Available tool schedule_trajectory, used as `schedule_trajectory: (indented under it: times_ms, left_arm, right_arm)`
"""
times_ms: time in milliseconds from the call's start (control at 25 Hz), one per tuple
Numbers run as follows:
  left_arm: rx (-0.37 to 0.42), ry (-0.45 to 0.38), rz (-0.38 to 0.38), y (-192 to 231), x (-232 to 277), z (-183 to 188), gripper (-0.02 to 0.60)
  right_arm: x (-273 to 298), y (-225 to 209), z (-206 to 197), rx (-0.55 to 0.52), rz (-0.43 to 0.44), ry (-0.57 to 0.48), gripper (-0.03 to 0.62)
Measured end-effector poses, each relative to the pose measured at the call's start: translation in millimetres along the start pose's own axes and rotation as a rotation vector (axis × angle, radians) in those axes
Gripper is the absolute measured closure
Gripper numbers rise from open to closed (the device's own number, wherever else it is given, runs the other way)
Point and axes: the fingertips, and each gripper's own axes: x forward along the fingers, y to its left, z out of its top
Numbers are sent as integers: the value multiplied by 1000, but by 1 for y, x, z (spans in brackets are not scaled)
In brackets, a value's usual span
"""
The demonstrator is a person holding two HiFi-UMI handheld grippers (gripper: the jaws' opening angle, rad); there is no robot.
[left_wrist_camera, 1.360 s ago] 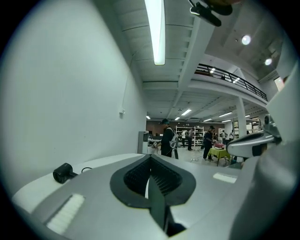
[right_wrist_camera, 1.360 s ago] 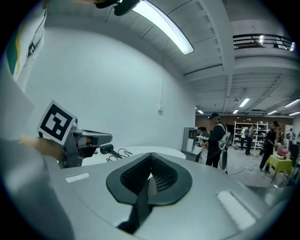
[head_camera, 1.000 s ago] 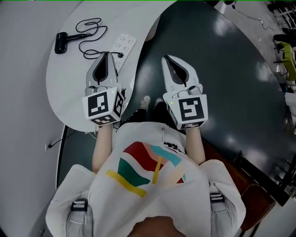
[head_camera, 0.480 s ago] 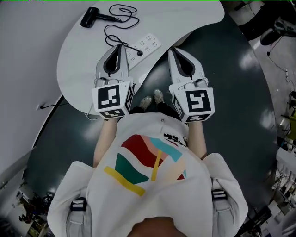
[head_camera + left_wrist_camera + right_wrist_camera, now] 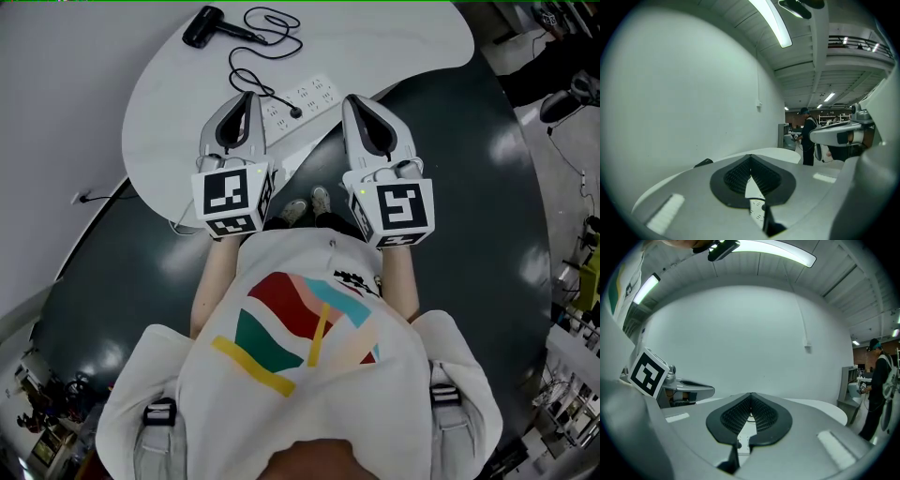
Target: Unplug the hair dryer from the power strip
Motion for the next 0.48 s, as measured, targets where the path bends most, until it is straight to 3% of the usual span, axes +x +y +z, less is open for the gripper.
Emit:
schedule_trajectory:
  times_ms: [240, 320, 480]
  left_arm:
    - [43, 90, -32, 2, 3, -21, 581]
    - [40, 157, -89, -1, 7, -38, 507]
    - [2, 291, -171, 2, 22, -86, 476]
  right_arm:
    - [3, 4, -1, -17, 32, 13, 582]
    - [5, 8, 0, -24, 49, 18, 582]
    - [10, 13, -2, -33, 73, 28, 582]
